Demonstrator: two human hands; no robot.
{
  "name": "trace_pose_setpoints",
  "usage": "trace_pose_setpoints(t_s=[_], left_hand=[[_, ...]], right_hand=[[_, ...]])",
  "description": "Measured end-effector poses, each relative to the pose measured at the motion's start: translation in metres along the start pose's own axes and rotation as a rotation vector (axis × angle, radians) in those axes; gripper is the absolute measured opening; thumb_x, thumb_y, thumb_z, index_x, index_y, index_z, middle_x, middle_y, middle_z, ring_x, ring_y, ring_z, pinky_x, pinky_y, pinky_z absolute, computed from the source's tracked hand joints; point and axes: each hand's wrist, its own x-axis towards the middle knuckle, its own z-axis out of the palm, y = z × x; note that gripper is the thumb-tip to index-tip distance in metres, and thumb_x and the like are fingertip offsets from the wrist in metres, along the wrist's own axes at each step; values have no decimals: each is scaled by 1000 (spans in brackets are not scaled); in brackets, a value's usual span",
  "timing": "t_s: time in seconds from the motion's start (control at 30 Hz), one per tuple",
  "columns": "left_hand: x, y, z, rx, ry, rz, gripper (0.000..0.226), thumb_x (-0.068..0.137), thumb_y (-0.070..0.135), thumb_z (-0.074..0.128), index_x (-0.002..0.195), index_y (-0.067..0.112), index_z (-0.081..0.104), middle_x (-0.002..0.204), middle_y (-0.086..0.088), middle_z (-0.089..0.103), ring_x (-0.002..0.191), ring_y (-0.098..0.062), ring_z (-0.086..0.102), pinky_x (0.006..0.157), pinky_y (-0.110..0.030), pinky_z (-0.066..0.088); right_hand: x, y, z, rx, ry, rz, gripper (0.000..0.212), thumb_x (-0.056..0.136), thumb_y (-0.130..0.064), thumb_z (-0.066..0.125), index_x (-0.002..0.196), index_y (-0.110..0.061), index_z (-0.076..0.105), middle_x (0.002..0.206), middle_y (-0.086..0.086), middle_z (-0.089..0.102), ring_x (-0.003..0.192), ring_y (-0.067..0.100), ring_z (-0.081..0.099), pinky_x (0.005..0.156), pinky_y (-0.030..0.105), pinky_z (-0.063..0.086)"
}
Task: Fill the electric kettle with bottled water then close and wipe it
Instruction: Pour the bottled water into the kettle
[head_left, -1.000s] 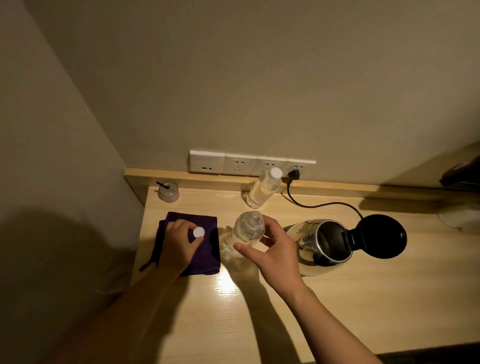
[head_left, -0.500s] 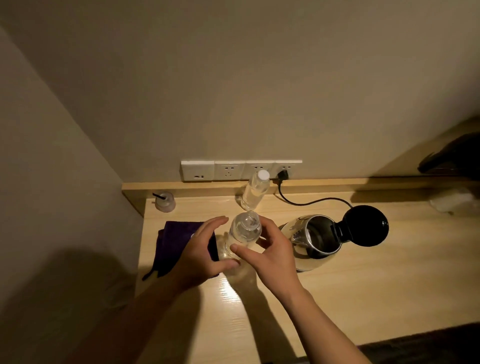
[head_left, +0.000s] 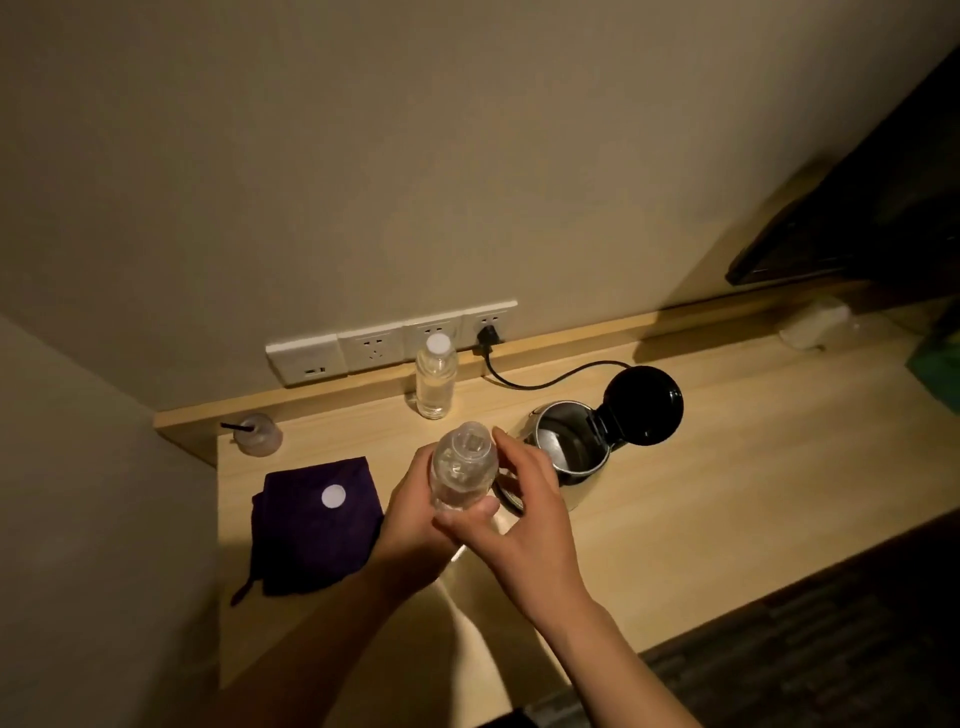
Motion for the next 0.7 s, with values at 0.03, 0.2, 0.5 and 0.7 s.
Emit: trace_pose_setpoints(t_s=[0.03, 0.2, 0.5, 0.7], left_hand=[[2, -2, 1, 23, -7, -15, 68, 81, 2, 83, 121, 47, 51, 116, 16, 71, 107, 4, 69, 84, -14, 54], [10, -7, 0, 182, -63, -11, 64, 75, 32, 88, 127, 42, 54, 116, 14, 71, 107, -5, 69, 95, -33, 57], [19, -11, 11, 319, -230, 96, 54, 78, 23, 84, 126, 17, 60, 110, -9, 74, 99, -26, 73, 89, -46, 61], [25, -4, 21, 403, -340, 132, 58, 82, 40, 76, 130, 14, 57, 116, -6, 68, 101, -24, 68, 88, -51, 59]], right_hand=[[-5, 7, -6, -10, 22, 16, 85, 73, -51, 85, 147, -34, 46, 139, -25, 46, 126, -9, 49, 99, 8, 43], [-35, 75, -32, -221, 237, 73, 63, 87, -62, 66, 141, -40, 44, 135, -33, 43, 121, -17, 42, 100, 6, 33], [-23, 202, -35, -793, 121, 189, 85, 87, -57, 66, 151, -9, 36, 162, 15, 37, 152, 31, 32, 119, 47, 38], [-12, 234, -19, -835, 151, 151, 92, 85, -58, 59, 154, -3, 37, 160, 18, 41, 151, 31, 36, 118, 47, 37]])
